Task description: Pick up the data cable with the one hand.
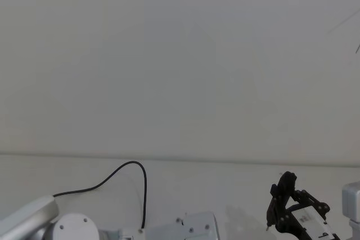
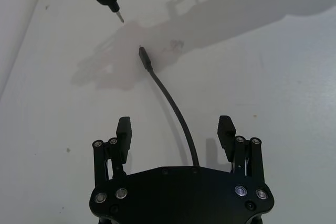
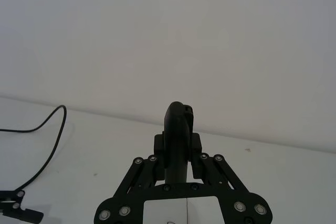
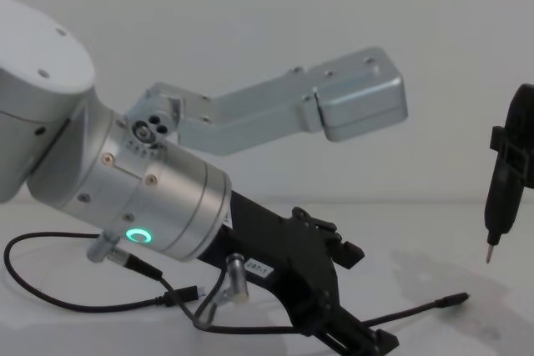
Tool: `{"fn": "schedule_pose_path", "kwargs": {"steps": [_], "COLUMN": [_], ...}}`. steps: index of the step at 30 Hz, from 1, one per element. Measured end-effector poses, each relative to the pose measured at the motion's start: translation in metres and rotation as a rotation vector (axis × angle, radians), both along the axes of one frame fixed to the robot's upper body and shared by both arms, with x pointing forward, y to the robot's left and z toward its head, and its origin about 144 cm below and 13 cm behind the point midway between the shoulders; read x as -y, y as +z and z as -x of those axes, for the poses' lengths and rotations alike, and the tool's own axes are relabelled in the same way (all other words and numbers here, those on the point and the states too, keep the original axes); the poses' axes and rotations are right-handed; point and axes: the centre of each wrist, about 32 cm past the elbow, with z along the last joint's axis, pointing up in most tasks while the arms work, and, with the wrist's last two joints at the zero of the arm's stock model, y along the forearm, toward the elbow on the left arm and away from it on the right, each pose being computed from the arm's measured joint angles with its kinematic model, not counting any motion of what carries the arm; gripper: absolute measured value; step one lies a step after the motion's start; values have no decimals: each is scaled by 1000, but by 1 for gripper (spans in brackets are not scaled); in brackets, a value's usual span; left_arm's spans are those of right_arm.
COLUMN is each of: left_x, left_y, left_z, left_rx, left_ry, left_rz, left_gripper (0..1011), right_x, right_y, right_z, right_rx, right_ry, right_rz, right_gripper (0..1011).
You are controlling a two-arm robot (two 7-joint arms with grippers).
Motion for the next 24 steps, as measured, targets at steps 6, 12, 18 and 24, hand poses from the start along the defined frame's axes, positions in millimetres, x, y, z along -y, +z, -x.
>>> {"fn": "schedule_pose_path", "kwargs": {"steps": [6,12,18,24], "left_x": [5,9,14,18], "left_y": [-6,-11,-15,-18], "left_z": [-1,-2,-4,-4], "left_rx": [11,18,24,29], "left_ry": [19,33,46,58], "left_rz": [-10,-17,-20,-23], "left_gripper": [1001,1001,1001,1001], "right_x": [0,0,0,0], "right_y": [0,0,0,0], "right_z": [0,0,0,0], "right_rx": [0,0,0,0], "right_ry": [0,0,0,0], "right_rz": [0,0,0,0], "right_gripper": [268,268,268,268]}}
